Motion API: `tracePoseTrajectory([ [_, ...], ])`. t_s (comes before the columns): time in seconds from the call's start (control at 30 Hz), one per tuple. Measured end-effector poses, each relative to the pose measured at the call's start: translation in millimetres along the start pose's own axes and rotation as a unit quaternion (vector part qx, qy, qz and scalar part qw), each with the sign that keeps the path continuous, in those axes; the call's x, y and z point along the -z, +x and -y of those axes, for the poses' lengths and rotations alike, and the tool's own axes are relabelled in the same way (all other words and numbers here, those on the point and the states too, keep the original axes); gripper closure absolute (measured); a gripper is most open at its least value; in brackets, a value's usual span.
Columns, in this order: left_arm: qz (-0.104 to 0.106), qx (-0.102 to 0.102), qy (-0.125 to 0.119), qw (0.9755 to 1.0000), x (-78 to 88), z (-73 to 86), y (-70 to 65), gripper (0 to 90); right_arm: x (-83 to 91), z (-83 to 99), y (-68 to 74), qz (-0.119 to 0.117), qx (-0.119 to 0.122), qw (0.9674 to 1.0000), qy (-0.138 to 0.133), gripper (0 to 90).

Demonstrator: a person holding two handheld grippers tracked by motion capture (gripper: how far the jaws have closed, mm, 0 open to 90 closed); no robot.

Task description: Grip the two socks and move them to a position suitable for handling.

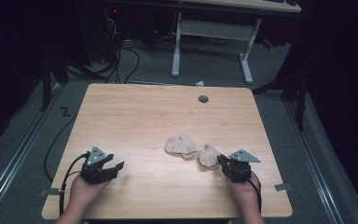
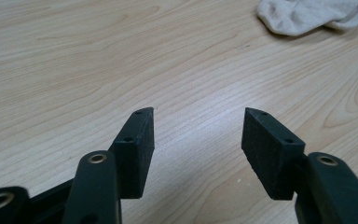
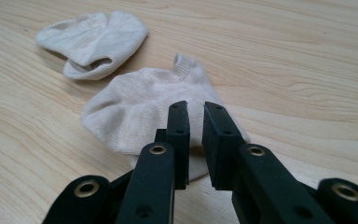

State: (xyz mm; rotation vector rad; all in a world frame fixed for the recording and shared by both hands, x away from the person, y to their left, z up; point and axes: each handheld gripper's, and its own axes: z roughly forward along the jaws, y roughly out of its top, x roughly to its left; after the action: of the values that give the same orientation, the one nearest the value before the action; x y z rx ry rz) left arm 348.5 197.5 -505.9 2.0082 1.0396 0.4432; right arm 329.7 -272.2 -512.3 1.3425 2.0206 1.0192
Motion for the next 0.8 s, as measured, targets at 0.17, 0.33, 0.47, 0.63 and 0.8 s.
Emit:
tracePoseTrajectory([
  [0.17,0.004,-0.001,0.001,1.0000,-2.7,0.0,0.3,42.9,-5.7,-7.4,6.0,0.005,0.016,0.9998,0.006,84.7],
  [0.33,0.008,0.001,-0.003,1.0000,-5.8,-1.4,-1.7,41.6,-19.1,-13.6,3.7,0.021,0.024,0.9994,0.016,85.5],
  [0.47,0.009,-0.001,-0.008,0.9999,-7.8,-3.2,-3.5,40.8,-28.6,-15.1,-4.0,0.024,0.017,0.9991,0.031,85.9],
  [0.63,0.011,-0.008,-0.009,0.9999,-11.4,-5.4,-5.4,39.6,-35.7,-9.9,1.4,0.021,0.034,0.9976,0.056,86.9],
  [0.8,0.019,-0.004,-0.009,0.9998,-15.2,-7.7,-6.7,39.5,-24.7,-1.9,16.2,0.002,0.044,0.9974,0.057,86.9],
])
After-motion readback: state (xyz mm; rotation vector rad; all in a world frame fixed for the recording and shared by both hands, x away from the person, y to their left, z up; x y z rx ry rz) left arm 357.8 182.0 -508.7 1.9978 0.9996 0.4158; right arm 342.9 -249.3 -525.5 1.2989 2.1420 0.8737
